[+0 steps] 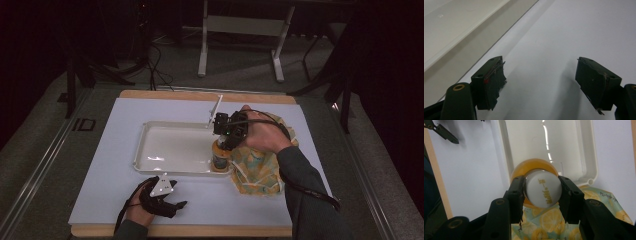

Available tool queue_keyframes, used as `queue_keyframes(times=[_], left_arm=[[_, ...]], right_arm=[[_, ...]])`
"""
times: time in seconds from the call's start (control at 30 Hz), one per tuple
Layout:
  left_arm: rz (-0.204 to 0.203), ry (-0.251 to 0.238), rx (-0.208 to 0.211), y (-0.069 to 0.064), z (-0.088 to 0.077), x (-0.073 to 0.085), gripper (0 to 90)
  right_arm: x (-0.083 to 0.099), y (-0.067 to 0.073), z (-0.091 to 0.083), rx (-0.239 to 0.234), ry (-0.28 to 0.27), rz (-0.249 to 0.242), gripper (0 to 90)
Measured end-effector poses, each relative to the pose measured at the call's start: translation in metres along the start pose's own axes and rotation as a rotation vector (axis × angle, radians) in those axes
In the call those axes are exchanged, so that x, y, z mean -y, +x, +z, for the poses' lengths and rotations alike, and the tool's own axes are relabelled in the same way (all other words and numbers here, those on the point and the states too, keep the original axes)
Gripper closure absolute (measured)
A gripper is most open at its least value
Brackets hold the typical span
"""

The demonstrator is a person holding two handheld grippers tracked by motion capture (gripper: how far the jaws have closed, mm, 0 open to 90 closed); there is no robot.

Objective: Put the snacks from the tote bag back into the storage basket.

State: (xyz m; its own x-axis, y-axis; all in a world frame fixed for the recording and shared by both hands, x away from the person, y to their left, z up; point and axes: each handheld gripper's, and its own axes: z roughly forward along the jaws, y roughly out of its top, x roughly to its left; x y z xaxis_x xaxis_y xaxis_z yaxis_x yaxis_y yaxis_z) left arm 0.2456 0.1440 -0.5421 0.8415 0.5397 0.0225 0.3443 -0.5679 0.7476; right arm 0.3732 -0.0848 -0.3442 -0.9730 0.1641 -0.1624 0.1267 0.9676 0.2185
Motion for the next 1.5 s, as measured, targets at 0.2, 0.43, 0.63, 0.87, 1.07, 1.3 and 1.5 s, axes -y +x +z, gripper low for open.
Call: queue_keyframes(times=[0.2,0.43,0.63,0.87,1.07,1.3,1.5], left_arm=[[0.000,0.002,0.000,0.000,0.000,0.000,23.4],[0.002,0.002,0.000,0.000,0.000,0.000,23.4],[0.001,0.002,0.000,0.000,0.000,0.000,23.4],[0.007,0.007,-0.001,0.000,0.000,0.000,23.4],[0.010,0.010,-0.002,0.000,0.000,0.000,23.4],[0.014,0.013,-0.006,-0.001,0.001,-0.001,23.4],[0.015,0.014,-0.006,-0.001,0.001,-0.001,23.4]], right_arm=[[0.001,0.001,0.002,-0.001,0.000,-0.009,58.6],[0.002,0.001,0.005,-0.001,0.017,-0.003,58.6],[0.002,0.002,0.007,0.000,0.022,0.002,58.6],[0.001,0.005,0.011,-0.003,0.040,0.004,58.6],[0.000,0.004,0.011,-0.004,0.053,0.022,58.5],[0.000,0.004,0.012,-0.002,0.049,0.038,58.1],[0.001,0.005,0.012,0.001,0.052,0.046,57.7]])
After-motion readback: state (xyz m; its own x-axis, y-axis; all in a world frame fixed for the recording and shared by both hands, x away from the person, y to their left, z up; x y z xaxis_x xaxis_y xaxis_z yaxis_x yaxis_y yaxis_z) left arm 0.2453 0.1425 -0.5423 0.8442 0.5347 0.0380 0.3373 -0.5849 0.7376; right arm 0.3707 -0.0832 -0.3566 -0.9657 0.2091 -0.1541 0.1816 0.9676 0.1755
